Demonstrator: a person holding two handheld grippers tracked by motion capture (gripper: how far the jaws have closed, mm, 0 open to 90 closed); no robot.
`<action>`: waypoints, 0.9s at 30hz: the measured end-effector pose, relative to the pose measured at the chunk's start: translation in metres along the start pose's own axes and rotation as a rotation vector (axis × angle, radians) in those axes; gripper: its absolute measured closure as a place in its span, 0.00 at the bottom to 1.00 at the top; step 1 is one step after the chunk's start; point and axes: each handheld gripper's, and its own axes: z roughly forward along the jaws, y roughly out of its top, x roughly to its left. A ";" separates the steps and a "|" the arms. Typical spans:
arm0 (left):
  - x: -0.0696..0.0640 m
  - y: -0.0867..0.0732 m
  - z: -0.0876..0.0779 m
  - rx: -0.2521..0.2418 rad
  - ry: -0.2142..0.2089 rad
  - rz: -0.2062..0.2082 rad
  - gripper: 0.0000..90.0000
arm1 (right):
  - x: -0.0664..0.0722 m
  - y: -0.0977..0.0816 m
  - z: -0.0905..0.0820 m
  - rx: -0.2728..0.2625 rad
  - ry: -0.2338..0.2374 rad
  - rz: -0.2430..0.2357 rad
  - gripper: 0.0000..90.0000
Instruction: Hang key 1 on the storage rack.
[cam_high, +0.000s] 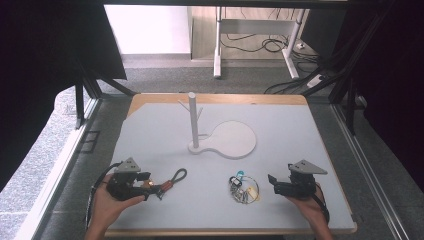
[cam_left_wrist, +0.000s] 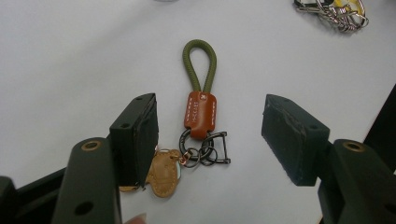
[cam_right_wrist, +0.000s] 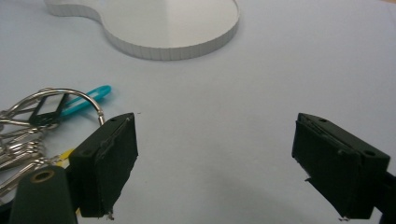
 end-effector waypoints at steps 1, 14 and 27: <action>0.000 0.000 0.000 0.000 0.000 0.000 0.41 | 0.000 0.000 0.000 0.000 0.000 0.000 0.17; -0.002 -0.003 -0.006 -0.008 0.008 -0.014 0.41 | -0.001 -0.003 -0.017 -0.025 0.037 -0.060 0.29; -0.007 -0.002 -0.008 -0.011 0.005 -0.016 0.42 | -0.009 -0.006 -0.033 -0.080 0.033 -0.020 0.34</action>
